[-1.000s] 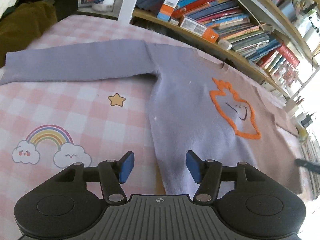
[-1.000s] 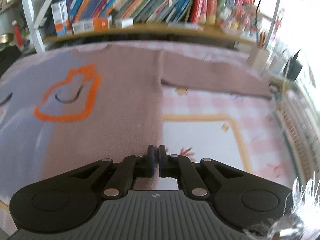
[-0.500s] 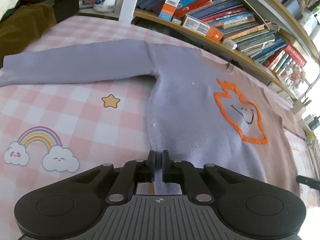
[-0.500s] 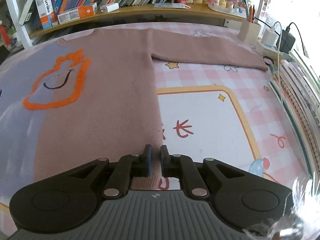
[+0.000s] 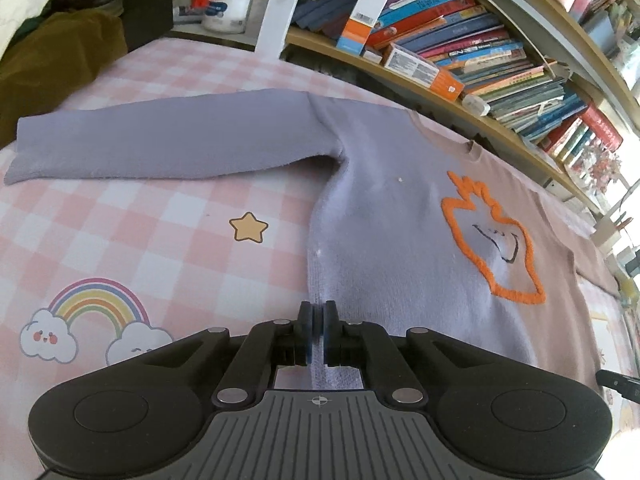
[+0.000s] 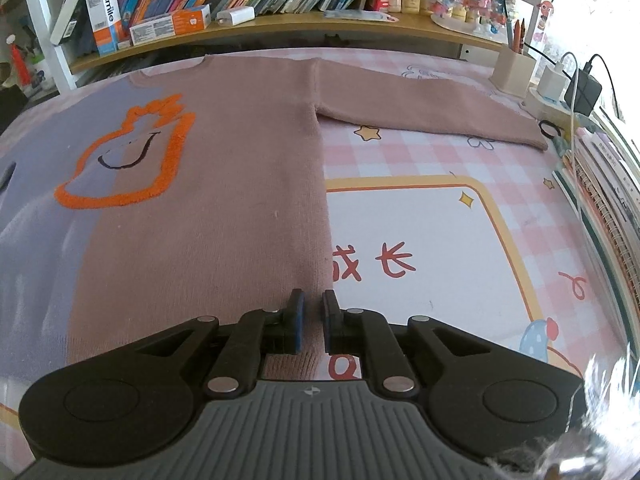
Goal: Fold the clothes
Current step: 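Release the sweater hem from both grippers onto the mat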
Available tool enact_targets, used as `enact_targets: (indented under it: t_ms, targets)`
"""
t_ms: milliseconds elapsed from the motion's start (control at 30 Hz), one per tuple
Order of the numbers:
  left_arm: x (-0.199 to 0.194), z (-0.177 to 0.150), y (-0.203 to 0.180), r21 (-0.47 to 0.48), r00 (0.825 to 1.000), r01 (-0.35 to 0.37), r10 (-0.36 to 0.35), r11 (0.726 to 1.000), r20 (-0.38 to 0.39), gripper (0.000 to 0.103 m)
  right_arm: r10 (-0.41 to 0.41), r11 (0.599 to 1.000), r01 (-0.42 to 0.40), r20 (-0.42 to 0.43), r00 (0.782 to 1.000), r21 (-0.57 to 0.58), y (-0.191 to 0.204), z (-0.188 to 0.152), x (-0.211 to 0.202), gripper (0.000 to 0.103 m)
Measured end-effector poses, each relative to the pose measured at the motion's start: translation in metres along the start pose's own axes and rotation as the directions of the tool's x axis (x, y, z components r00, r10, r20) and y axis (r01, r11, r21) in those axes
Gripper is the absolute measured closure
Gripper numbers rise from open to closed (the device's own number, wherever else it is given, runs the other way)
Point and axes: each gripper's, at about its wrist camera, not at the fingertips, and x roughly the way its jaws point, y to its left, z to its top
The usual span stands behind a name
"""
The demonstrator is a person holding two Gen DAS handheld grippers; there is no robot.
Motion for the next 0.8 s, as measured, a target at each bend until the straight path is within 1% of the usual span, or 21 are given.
enact_targets:
  t_ms: [133,167,233,300,333,400,433,467,500,533,567,600,667,700,767,800]
  targets:
    - [-0.001,-0.001,-0.001,0.011,1.0,0.001,-0.002,1.0,0.006,0.098,-0.023,1.0,0.023,0.004,1.0,-0.002,0.005,-0.001,0.0,0.094]
    - [-0.002,-0.002,-0.001,0.013,1.0,-0.002,0.002,1.0,0.008,0.096,-0.03,1.0,0.03,0.005,1.0,0.0,0.005,-0.001,-0.001,0.094]
    - [-0.005,-0.001,-0.006,0.028,1.0,-0.018,0.018,0.999,0.014,0.092,-0.044,0.999,0.044,0.005,0.999,0.003,0.006,-0.001,-0.001,0.088]
    - [-0.012,0.0,-0.011,0.051,0.999,-0.034,0.032,0.998,0.034,0.084,-0.07,0.997,0.07,0.013,0.997,0.015,0.005,-0.002,-0.004,0.073]
    - [-0.015,0.0,-0.014,0.063,0.998,-0.041,0.038,0.997,0.044,0.078,-0.081,0.997,0.08,0.02,0.997,0.023,0.005,-0.002,-0.006,0.069]
    - [-0.022,0.0,-0.019,0.087,0.997,-0.049,0.043,0.995,0.066,0.074,-0.086,0.995,0.085,0.037,0.996,0.044,0.005,-0.004,-0.013,0.052]
    - [-0.026,0.0,-0.022,0.101,0.996,-0.047,0.039,0.994,0.076,0.07,-0.089,0.995,0.086,0.045,0.995,0.054,0.005,-0.005,-0.016,0.048]
    - [-0.03,-0.001,-0.026,0.114,0.996,-0.048,0.038,0.992,0.086,0.065,-0.092,0.994,0.088,0.054,0.994,0.065,0.005,-0.005,-0.019,0.041]
    - [-0.034,-0.002,-0.029,0.125,0.995,-0.05,0.038,0.991,0.096,0.062,-0.097,0.993,0.093,0.062,0.993,0.071,0.008,-0.007,-0.023,0.032]
    - [-0.038,-0.003,-0.032,0.136,0.994,-0.052,0.037,0.989,0.106,0.056,-0.103,0.992,0.098,0.07,0.992,0.077,0.012,-0.009,-0.027,0.028]
    - [-0.041,-0.004,-0.035,0.146,0.993,-0.054,0.038,0.988,0.113,0.051,-0.109,0.991,0.102,0.078,0.991,0.084,0.015,-0.01,-0.031,0.021]
    - [-0.043,-0.006,-0.038,0.154,0.992,-0.057,0.039,0.986,0.117,0.048,-0.114,0.99,0.107,0.085,0.99,0.09,0.018,-0.012,-0.034,0.014]
    - [-0.049,-0.012,-0.045,0.167,0.991,-0.068,0.048,0.984,0.125,0.034,-0.126,0.988,0.115,0.101,0.987,0.103,0.025,-0.015,-0.042,0.007]
    - [-0.051,-0.015,-0.048,0.172,0.99,-0.074,0.052,0.982,0.127,0.031,-0.132,0.987,0.12,0.109,0.985,0.11,0.028,-0.017,-0.046,0.004]
    - [-0.056,-0.021,-0.054,0.184,0.99,-0.08,0.056,0.98,0.131,0.024,-0.147,0.985,0.135,0.123,0.981,0.105,0.038,-0.023,-0.055,0.002]
    - [-0.057,-0.025,-0.057,0.199,0.99,-0.075,0.05,0.977,0.13,0.023,-0.155,0.985,0.142,0.131,0.979,0.102,0.043,-0.027,-0.06,0.001]
